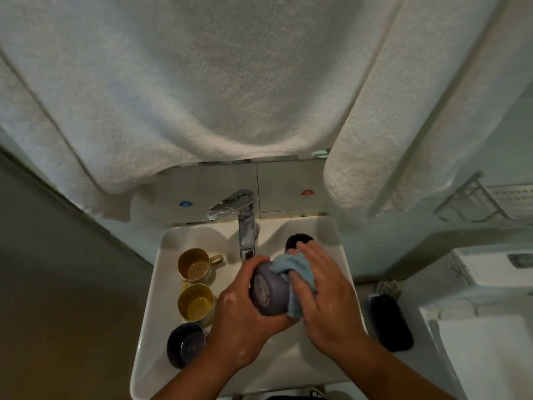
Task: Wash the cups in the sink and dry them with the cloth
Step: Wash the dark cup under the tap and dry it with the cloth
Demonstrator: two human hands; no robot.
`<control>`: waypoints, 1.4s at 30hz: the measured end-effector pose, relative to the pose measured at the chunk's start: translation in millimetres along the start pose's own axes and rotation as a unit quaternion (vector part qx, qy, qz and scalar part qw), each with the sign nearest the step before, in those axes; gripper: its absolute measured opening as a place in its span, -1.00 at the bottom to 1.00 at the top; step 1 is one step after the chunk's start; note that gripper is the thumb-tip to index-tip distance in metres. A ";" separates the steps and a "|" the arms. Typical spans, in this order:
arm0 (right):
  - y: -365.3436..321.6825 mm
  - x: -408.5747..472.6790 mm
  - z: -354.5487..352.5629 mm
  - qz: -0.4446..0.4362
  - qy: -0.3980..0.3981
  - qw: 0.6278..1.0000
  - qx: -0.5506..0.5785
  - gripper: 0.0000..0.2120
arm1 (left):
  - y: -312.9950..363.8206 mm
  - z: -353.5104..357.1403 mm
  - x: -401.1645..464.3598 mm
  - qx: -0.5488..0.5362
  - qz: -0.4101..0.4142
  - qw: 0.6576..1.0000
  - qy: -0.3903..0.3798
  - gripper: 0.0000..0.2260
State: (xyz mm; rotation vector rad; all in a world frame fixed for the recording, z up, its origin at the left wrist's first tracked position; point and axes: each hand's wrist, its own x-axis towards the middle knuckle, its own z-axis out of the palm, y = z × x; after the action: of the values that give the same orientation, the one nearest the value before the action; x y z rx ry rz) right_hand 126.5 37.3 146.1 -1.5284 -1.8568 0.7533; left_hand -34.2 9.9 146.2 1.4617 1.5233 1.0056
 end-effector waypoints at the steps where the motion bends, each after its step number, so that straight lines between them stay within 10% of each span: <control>1: -4.0 -4.1 3.6 -0.054 0.000 0.998 -0.034 -0.43 | 3.2 -0.1 -0.8 -0.007 0.001 1.000 -0.008 -0.23; 4: -5.1 -12.4 9.1 -0.177 0.002 0.983 -0.056 -0.54 | 5.6 -2.3 -2.2 -0.008 0.019 1.000 -0.013 -0.38; 9: 7.7 9.3 -13.5 0.068 -0.003 0.994 0.090 -0.57 | -1.0 -4.1 -4.3 0.043 0.051 0.997 -0.028 -0.17; 17: -11.6 -7.6 -8.4 -0.015 -0.003 0.997 0.072 -0.63 | 5.8 -7.0 -3.1 0.038 0.086 0.995 -0.017 -0.18; 26: 12.6 10.1 -29.3 0.165 -0.003 0.962 0.219 -0.71 | 10.7 -19.3 -2.7 0.039 0.082 0.993 -0.078 -0.21; 36: -16.8 11.4 -53.2 -0.094 0.093 0.990 0.051 -0.74 | 4.9 -14.4 -1.2 0.069 0.090 0.993 -0.016 -0.22; 42: -21.5 -18.8 -18.2 -0.175 -0.052 0.983 0.003 -0.58 | 6.8 -10.5 4.3 0.065 0.113 0.991 0.006 -0.34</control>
State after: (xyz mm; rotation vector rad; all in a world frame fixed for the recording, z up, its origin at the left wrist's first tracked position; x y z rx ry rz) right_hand 129.4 15.9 172.2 -1.1303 -2.1230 0.6788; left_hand -41.4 14.1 156.4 1.7533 1.4796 1.0632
